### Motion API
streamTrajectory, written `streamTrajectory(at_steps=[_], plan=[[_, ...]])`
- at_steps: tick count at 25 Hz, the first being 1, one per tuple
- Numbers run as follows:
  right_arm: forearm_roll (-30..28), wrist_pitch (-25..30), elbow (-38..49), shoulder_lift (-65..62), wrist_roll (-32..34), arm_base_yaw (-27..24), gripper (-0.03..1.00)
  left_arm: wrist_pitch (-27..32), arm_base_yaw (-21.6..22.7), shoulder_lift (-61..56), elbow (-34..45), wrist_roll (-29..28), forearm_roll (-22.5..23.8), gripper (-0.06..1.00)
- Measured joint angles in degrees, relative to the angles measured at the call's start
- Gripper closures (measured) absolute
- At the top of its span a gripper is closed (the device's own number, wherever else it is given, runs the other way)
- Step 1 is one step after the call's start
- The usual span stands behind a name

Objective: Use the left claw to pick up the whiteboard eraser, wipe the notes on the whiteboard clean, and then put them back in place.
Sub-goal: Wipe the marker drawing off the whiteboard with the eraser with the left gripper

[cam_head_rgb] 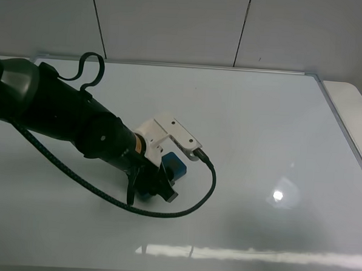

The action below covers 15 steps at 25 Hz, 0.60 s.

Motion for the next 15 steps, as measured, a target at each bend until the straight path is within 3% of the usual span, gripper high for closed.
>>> streamTrajectory(at_steps=[6,15], plan=[[0.00,0.00,0.00,0.00,0.00,0.00,-0.03,-1.83,1.63,-0.05,0.98,-0.38,1.56,0.39],[0.00,0.00,0.00,0.00,0.00,0.00,-0.03,-3.85,15.59,-0.90,1.25,-1.07,5.43,0.39]])
